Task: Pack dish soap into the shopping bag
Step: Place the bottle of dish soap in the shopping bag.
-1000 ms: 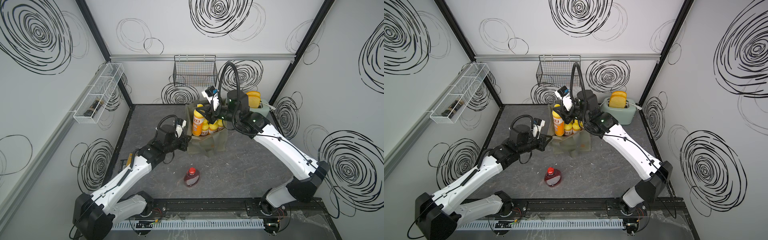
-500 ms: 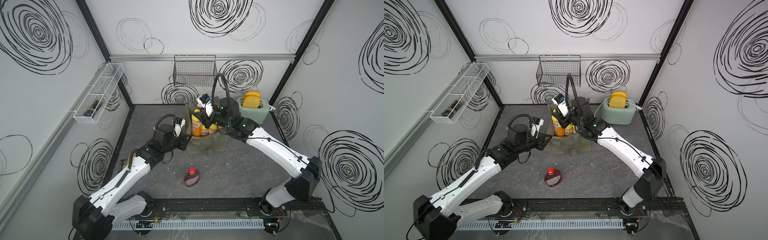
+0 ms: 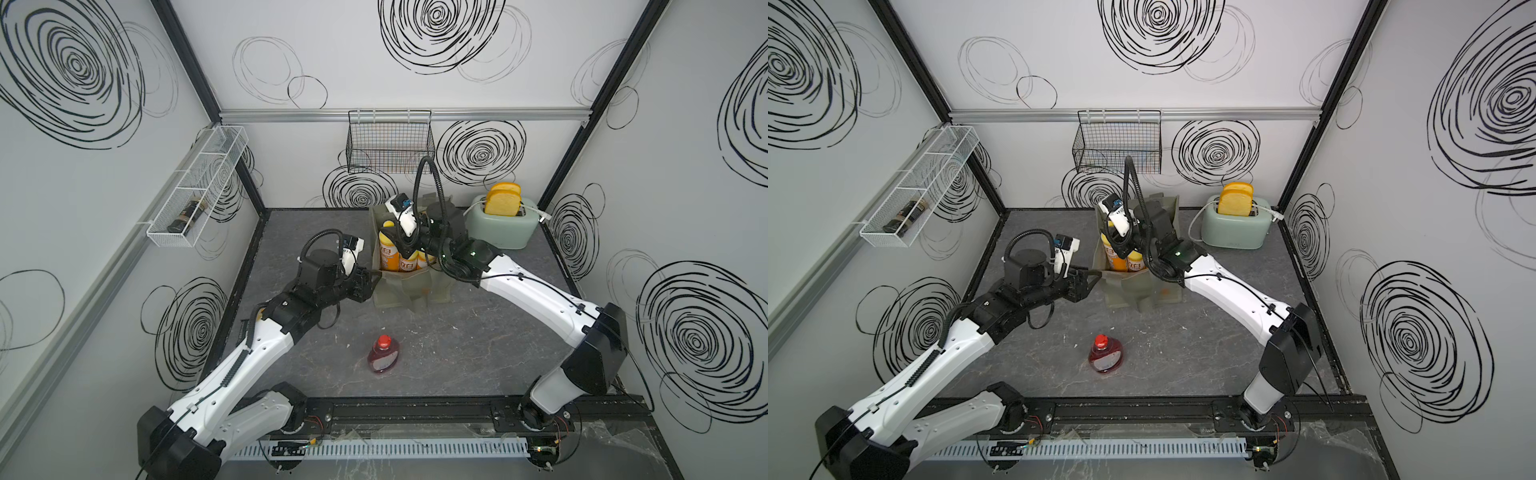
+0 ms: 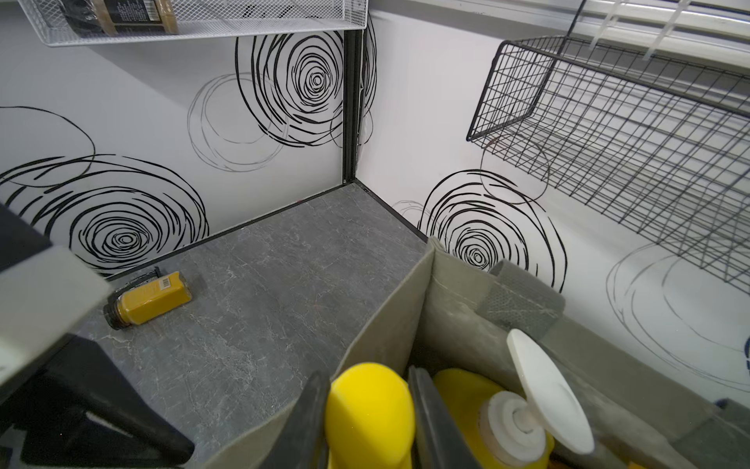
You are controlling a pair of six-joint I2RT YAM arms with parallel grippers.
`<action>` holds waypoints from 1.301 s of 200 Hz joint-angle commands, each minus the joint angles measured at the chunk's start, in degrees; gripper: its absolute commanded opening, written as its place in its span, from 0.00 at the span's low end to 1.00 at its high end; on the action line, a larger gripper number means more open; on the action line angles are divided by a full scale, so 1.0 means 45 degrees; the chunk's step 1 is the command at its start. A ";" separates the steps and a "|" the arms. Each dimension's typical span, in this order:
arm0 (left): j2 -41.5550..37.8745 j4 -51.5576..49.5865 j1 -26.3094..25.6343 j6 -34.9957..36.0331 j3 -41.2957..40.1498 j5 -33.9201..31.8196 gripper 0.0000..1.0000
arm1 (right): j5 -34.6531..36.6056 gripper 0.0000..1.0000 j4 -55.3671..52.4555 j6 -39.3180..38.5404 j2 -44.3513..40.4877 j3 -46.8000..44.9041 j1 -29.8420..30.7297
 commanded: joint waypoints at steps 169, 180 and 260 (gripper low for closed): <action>-0.0261 0.0018 0.0127 0.0193 -0.0474 0.0409 0.60 | 0.0042 0.00 0.2876 0.0973 0.0864 -0.1613 -0.0350; -0.0282 -0.0002 0.0126 0.0194 -0.0469 0.0409 0.61 | 0.0012 0.00 0.2868 0.1040 0.0976 -0.1582 -0.0380; -0.0412 -0.0059 0.0139 0.0221 -0.0566 0.0370 0.63 | 0.0086 0.17 0.2562 0.1278 0.1366 -0.1582 -0.0385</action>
